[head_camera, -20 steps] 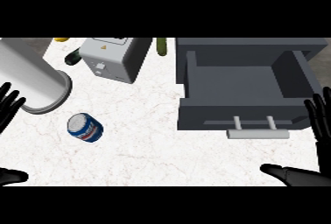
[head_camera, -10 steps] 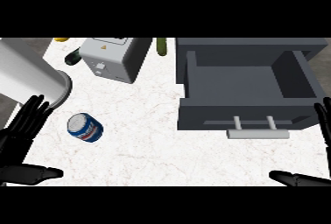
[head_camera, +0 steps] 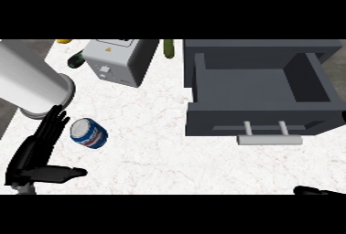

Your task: Pick up the can, place it into the drawer and close the drawer

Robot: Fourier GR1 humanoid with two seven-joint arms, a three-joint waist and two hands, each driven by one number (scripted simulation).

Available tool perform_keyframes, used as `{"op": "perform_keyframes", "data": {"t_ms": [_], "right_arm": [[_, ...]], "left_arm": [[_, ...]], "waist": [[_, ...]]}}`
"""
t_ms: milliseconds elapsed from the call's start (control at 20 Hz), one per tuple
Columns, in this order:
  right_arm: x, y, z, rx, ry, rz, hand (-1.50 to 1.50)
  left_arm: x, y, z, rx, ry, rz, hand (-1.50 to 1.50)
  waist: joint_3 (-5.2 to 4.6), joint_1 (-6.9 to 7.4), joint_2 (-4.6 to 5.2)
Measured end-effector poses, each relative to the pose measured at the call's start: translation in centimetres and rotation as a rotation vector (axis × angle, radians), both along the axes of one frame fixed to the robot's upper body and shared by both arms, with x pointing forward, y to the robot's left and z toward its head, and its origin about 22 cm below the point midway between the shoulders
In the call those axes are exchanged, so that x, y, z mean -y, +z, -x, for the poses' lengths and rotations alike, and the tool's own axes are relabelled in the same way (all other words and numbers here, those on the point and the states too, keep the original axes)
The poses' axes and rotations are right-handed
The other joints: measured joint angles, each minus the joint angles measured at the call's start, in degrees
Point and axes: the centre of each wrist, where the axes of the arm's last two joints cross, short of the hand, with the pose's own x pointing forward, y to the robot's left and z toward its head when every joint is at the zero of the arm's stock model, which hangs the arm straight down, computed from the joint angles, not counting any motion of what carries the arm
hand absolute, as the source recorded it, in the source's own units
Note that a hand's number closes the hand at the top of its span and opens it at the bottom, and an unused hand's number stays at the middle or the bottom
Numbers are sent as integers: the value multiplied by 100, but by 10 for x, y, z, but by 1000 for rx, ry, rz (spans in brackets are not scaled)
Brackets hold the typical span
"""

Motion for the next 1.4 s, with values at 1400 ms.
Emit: {"op": "perform_keyframes", "data": {"t_ms": [1400], "right_arm": [[2, 13, 7, 3, -4, 10, -150]], "left_arm": [[-20, -104, -33, -82, 66, 22, -150]], "waist": [[-5, -41, 13]]}}
